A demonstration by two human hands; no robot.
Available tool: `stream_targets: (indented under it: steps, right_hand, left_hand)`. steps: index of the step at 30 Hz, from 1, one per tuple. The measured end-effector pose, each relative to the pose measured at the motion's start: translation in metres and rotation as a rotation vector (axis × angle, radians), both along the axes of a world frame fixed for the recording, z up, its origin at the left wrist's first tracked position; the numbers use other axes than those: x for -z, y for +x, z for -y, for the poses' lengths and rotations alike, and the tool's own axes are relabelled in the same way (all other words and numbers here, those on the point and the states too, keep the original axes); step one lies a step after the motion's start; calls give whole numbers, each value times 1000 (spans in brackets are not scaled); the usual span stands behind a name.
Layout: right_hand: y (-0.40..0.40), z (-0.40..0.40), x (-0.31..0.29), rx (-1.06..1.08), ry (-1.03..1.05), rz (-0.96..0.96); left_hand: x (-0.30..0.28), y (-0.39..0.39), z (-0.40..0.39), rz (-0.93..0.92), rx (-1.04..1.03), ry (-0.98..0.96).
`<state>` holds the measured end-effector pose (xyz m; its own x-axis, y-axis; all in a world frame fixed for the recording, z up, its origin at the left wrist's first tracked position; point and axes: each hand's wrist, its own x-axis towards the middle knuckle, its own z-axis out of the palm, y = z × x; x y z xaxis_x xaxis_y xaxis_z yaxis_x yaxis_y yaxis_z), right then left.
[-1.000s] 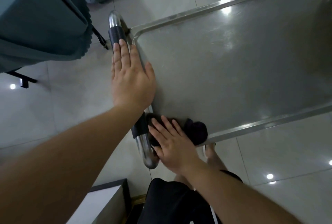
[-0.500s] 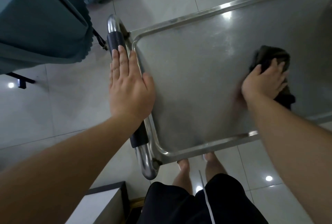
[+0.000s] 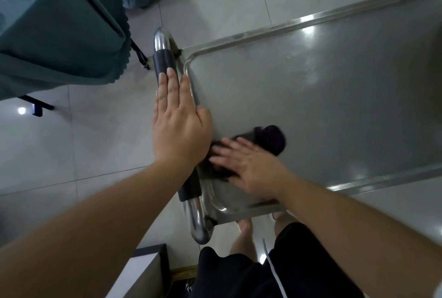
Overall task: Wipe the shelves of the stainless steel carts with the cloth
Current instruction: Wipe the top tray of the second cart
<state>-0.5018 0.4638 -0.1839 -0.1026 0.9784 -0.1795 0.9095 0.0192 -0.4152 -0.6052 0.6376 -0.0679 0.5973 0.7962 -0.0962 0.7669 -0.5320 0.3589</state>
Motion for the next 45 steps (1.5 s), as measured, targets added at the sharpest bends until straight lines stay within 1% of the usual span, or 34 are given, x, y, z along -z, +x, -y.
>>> stream_targets:
  steps: [3, 8, 10, 11, 12, 13, 14, 16, 17, 18, 20, 21, 22, 24, 25, 26, 28, 31, 33, 34, 36, 37, 38, 39, 41, 43, 45]
  right_hand:
    - [84, 27, 1, 369, 38, 47]
    - [232, 36, 4, 1261, -25, 122]
    - [252, 17, 5, 1565, -69, 110]
    - [246, 1, 5, 1667, -82, 97]
    - [231, -19, 4, 1709, -83, 77]
    - [208, -39, 2, 1681, -65, 54]
    - [178, -57, 1, 1588, -33, 36]
    - [102, -81, -1, 1305, 36, 6]
    - [61, -88, -1, 1119, 56, -4]
    - [21, -91, 0, 887, 59, -2]
    - [-39, -90, -1, 368, 40, 5]
    - [-50, -87, 2, 164, 37, 9]
    - [-46, -85, 6, 29, 46, -8]
    - [-10, -80, 9, -95, 63, -54]
    - [17, -75, 11, -94, 71, -54]
    - [49, -71, 12, -33, 92, -48]
    - [128, -65, 12, 200, 133, -21]
    - [251, -56, 8, 581, 98, 41]
    - [312, -48, 8, 862, 96, 86]
    - [331, -48, 7, 1038, 77, 104]
    - [339, -62, 6, 1379, 27, 103]
    - [330, -74, 5, 1479, 8, 98]
    - [314, -88, 3, 1511, 0, 91]
    - [292, -105, 1, 1473, 6, 83]
    - [238, -135, -2, 1245, 26, 81]
    - [181, -162, -3, 889, 9, 70]
    - [134, -185, -6, 485, -28, 39]
  left_hand:
    - [-2, 0, 0, -7, -4, -12]
    - [-5, 2, 3, -24, -19, -23]
    - [-6, 3, 2, -39, -28, -17]
    - [-6, 3, 2, -44, -30, -12]
    - [-7, 4, 2, -50, -31, -11]
    - [-8, 4, 2, -54, -33, -14]
    - [-8, 4, 2, -55, -36, -18]
    - [-8, 5, 3, -58, -44, -27]
    - [-8, 5, 3, -62, -49, -24]
    - [-8, 5, 4, -67, -54, -19]
    - [-8, 5, 6, -72, -70, -6]
    - [-8, 5, 7, -75, -78, 0]
    - [-7, 5, 8, -84, -82, 2]
    - [-7, 4, 8, -105, -79, 5]
    - [-6, 4, 8, -110, -76, 6]
    - [-6, 5, 7, -111, -78, 5]
    - [-7, 7, 6, -113, -88, 1]
    - [-9, 8, 6, -123, -88, -8]
    - [-9, 9, 6, -124, -89, -16]
    - [-8, 9, 5, -123, -91, -14]
    - [-7, 10, 4, -117, -97, -3]
    - [-7, 10, 5, -117, -96, 1]
    - [-7, 10, 5, -119, -94, 3]
    - [-6, 10, 4, -120, -93, 4]
    - [-6, 9, 4, -122, -90, 11]
    - [-5, 8, 4, -117, -88, 26]
    - [-4, 8, 5, -115, -88, 41]
